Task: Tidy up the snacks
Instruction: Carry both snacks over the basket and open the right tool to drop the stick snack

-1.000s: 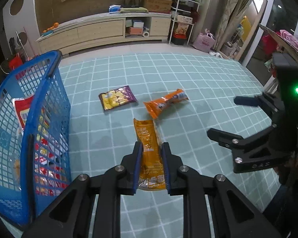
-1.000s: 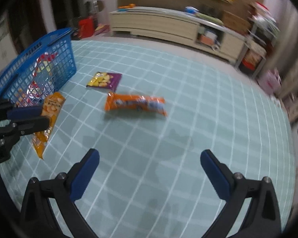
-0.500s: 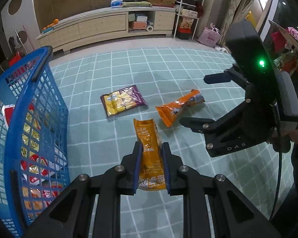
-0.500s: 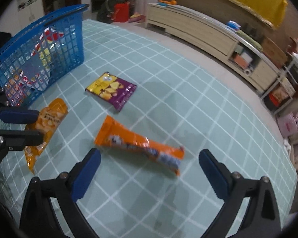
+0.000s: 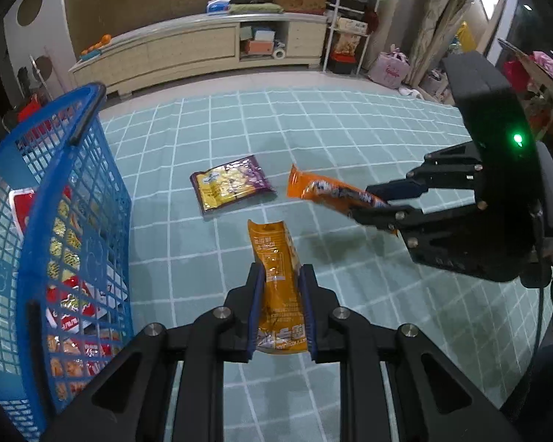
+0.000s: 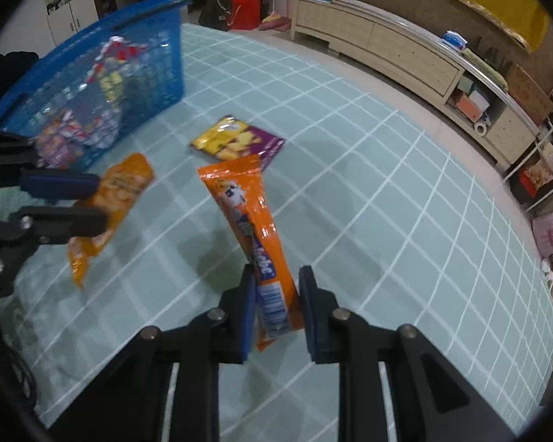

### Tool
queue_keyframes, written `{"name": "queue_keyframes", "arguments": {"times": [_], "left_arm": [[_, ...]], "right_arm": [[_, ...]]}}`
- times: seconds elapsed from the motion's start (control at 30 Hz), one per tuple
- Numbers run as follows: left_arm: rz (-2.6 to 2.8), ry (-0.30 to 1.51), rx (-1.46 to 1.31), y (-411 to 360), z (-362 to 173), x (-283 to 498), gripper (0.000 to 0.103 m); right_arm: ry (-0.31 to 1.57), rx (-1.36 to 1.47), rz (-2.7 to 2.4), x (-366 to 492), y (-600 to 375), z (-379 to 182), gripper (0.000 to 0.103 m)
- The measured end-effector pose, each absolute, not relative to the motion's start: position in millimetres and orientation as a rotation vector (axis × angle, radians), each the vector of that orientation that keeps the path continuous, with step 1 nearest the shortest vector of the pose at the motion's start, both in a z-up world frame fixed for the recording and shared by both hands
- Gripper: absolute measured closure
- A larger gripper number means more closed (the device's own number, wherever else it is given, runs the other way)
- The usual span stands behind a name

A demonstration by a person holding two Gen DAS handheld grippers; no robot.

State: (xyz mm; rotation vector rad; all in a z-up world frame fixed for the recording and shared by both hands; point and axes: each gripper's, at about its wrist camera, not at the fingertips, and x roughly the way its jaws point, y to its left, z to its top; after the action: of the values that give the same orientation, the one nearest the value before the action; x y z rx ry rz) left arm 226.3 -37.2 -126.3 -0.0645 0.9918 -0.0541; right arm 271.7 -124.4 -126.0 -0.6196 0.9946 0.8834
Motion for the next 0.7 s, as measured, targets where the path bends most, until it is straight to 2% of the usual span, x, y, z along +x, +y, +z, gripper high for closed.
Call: {"name": "queue_keyframes", "arguments": {"times": [0.23,0.7], "left_arm": [[-0.067,0.948,-0.061,-46,-102,200,0.085],[-0.073,0.759,-0.044,-14,-10,136,0.085]], "right_arm": [[0.967,-0.558,0.853,231,-137,-87,0.077],[0.885,-0.519,0.817,165,-119,-1,0.077]]}}
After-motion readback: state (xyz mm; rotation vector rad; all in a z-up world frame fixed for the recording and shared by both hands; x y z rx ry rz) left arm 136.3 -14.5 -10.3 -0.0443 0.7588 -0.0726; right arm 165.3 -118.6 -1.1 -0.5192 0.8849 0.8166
